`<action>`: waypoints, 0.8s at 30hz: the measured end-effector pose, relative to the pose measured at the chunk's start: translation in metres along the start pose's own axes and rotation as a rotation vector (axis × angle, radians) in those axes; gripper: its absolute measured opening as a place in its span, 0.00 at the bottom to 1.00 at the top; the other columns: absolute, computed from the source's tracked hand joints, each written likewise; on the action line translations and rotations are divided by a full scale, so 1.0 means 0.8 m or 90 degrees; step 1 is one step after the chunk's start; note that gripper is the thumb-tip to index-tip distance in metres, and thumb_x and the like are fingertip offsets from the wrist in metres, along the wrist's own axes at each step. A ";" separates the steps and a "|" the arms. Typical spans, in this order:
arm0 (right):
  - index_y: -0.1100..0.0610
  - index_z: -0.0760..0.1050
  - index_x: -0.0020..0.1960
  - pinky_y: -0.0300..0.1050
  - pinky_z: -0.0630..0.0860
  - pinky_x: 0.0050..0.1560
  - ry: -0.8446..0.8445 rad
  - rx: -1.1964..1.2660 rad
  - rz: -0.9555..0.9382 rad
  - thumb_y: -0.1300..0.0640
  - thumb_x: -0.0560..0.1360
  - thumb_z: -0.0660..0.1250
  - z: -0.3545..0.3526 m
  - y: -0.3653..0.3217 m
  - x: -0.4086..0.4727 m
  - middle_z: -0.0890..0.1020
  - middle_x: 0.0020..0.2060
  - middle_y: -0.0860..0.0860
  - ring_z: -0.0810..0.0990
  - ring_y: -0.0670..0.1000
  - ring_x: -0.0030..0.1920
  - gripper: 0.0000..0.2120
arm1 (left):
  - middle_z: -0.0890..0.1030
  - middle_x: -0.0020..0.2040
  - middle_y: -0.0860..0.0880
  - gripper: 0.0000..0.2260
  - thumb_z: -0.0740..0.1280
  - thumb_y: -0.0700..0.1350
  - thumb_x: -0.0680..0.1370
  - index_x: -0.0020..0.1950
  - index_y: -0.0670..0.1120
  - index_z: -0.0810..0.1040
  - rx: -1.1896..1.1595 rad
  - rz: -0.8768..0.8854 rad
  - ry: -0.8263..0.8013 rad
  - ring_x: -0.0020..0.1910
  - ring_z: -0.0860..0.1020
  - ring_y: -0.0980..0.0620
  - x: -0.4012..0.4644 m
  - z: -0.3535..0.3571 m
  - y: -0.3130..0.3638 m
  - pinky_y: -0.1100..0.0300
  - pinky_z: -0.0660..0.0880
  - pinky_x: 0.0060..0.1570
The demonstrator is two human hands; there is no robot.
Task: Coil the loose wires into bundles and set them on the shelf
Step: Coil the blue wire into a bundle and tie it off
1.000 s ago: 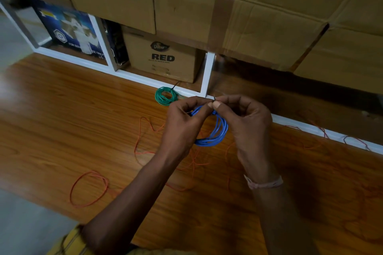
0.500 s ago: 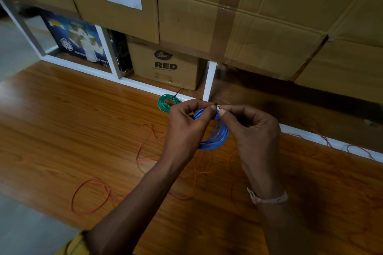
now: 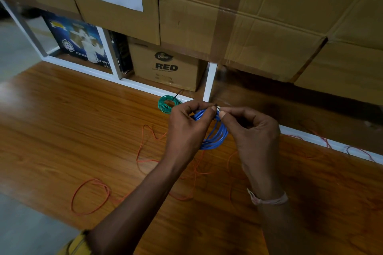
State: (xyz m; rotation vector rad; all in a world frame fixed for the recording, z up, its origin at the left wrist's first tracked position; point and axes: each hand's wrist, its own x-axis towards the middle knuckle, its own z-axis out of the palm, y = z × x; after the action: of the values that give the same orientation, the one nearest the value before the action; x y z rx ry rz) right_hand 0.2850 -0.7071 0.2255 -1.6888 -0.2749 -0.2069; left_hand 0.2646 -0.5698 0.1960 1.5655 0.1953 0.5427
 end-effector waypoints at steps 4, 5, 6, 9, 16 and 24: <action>0.58 0.87 0.49 0.39 0.82 0.49 0.009 0.005 0.007 0.63 0.75 0.76 -0.001 0.001 0.000 0.88 0.42 0.47 0.87 0.44 0.45 0.04 | 0.88 0.42 0.48 0.03 0.74 0.39 0.80 0.49 0.42 0.88 0.007 0.005 -0.004 0.45 0.87 0.46 0.000 0.001 -0.001 0.42 0.83 0.50; 0.58 0.87 0.49 0.38 0.82 0.49 0.010 0.003 0.008 0.63 0.75 0.76 -0.001 0.001 0.000 0.88 0.42 0.47 0.87 0.44 0.45 0.04 | 0.88 0.42 0.47 0.03 0.73 0.39 0.80 0.49 0.42 0.88 0.007 0.007 -0.006 0.45 0.87 0.47 0.000 0.001 -0.002 0.42 0.83 0.50; 0.58 0.87 0.49 0.38 0.82 0.49 0.011 0.004 0.010 0.63 0.75 0.76 -0.001 0.002 0.000 0.88 0.42 0.47 0.87 0.44 0.45 0.04 | 0.88 0.43 0.47 0.03 0.73 0.39 0.80 0.49 0.42 0.88 0.008 0.009 -0.008 0.45 0.87 0.47 0.000 0.001 -0.002 0.42 0.83 0.50; 0.58 0.87 0.49 0.39 0.82 0.49 0.012 0.010 0.012 0.64 0.75 0.76 -0.002 0.004 0.001 0.88 0.42 0.46 0.87 0.44 0.45 0.04 | 0.88 0.43 0.48 0.03 0.73 0.39 0.80 0.50 0.42 0.88 0.024 0.020 -0.016 0.45 0.87 0.48 -0.001 0.001 -0.003 0.43 0.83 0.49; 0.57 0.87 0.48 0.47 0.85 0.51 0.025 0.033 0.044 0.64 0.75 0.76 -0.001 0.009 0.003 0.88 0.42 0.47 0.88 0.47 0.45 0.05 | 0.85 0.46 0.49 0.05 0.72 0.47 0.80 0.52 0.48 0.87 0.141 0.092 -0.025 0.47 0.84 0.52 -0.006 0.001 -0.009 0.44 0.80 0.47; 0.50 0.85 0.53 0.40 0.81 0.51 -0.065 -0.016 0.049 0.56 0.77 0.74 -0.025 0.018 0.019 0.87 0.47 0.45 0.84 0.43 0.50 0.06 | 0.85 0.47 0.50 0.07 0.71 0.49 0.81 0.53 0.48 0.87 0.165 0.105 -0.074 0.48 0.84 0.50 -0.008 -0.007 -0.010 0.41 0.80 0.48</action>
State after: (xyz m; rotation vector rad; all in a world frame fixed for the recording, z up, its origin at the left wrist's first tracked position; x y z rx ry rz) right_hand 0.3040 -0.7275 0.2191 -1.7337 -0.2841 -0.0671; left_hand 0.2584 -0.5670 0.1867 1.8716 0.0499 0.5693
